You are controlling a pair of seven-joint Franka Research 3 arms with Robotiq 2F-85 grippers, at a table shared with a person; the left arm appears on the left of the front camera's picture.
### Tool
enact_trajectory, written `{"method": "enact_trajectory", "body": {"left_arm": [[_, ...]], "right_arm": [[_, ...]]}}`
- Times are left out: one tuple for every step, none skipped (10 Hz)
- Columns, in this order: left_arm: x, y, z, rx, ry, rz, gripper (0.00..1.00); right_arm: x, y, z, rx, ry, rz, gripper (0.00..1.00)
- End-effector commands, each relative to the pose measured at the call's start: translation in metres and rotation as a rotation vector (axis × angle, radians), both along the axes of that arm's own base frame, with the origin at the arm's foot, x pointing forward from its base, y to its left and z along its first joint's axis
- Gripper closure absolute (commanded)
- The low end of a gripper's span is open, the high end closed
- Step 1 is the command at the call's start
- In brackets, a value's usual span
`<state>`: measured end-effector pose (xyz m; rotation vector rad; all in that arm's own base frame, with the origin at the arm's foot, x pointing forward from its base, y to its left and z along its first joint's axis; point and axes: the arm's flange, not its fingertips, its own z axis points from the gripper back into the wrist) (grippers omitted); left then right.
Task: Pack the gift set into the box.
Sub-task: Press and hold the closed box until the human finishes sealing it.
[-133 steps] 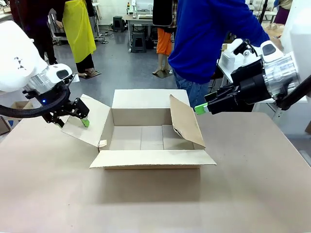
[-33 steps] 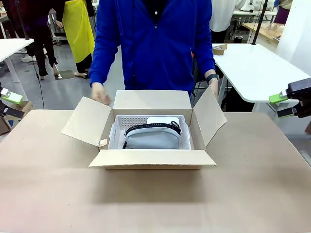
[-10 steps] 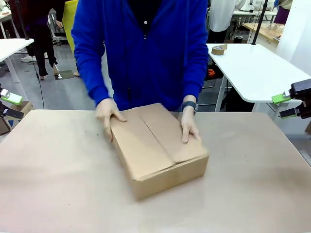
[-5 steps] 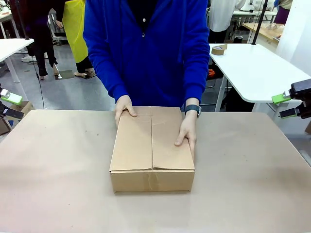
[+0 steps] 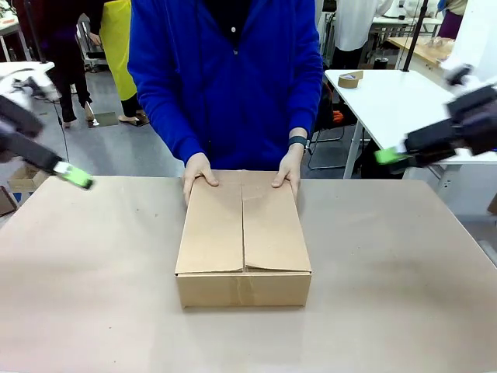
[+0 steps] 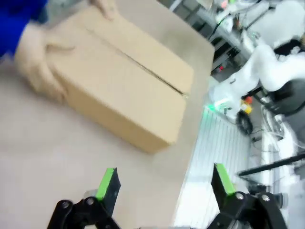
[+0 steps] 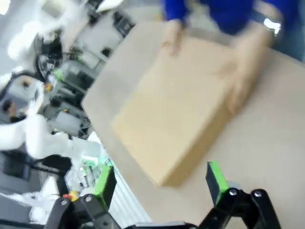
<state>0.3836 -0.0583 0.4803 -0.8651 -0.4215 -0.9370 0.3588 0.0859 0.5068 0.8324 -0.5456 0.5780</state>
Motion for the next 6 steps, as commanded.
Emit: {"method": "enact_trajectory", "body": {"left_arm": [[0.007, -0.043, -0.042, -0.192, -0.556, -0.12, 0.0], [-0.003, -0.07, -0.059, -0.255, -0.606, -0.179, 0.0], [-0.015, -0.091, -0.07, -0.295, -0.619, -0.244, 0.0], [-0.017, -0.092, -0.066, -0.276, -0.675, -0.194, 0.0], [-0.007, -0.083, -0.042, -0.104, -0.426, -0.081, 0.0], [-0.007, -0.083, -0.042, -0.104, -0.426, -0.081, 0.0]], "right_arm": [[0.024, 0.059, -0.027, 0.233, -0.4, 0.344, 0.0], [0.011, 0.083, -0.036, 0.368, -0.392, 0.471, 0.0], [0.008, 0.091, -0.045, 0.387, -0.297, 0.533, 0.0], [0.011, 0.083, -0.051, 0.339, -0.198, 0.52, 0.0], [-0.007, 0.103, -0.019, 0.183, -0.299, 0.308, 0.0], [-0.007, 0.103, -0.019, 0.183, -0.299, 0.308, 0.0]]}}
